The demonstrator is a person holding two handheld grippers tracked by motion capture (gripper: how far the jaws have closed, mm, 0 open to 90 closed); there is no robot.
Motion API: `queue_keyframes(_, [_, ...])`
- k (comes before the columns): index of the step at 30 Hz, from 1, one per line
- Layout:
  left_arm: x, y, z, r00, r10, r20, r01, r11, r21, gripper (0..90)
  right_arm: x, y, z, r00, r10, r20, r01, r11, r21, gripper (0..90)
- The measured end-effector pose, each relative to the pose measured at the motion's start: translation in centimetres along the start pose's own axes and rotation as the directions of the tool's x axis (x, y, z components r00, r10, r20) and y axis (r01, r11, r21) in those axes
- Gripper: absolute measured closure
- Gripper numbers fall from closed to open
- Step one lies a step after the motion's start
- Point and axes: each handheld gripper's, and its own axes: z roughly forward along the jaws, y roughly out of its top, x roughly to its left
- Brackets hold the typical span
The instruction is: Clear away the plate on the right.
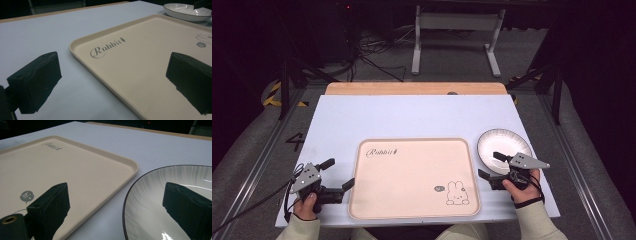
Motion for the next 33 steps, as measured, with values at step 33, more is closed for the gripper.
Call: queue_keyframes(33, [0.00,0.03,0.03,1.0000,0.005,0.001,-0.005,1.0000,0.008,0.3,-0.22,0.00,0.04,0.9988,-0.001,-0.049,0.001,1.000,0.005,6.9])
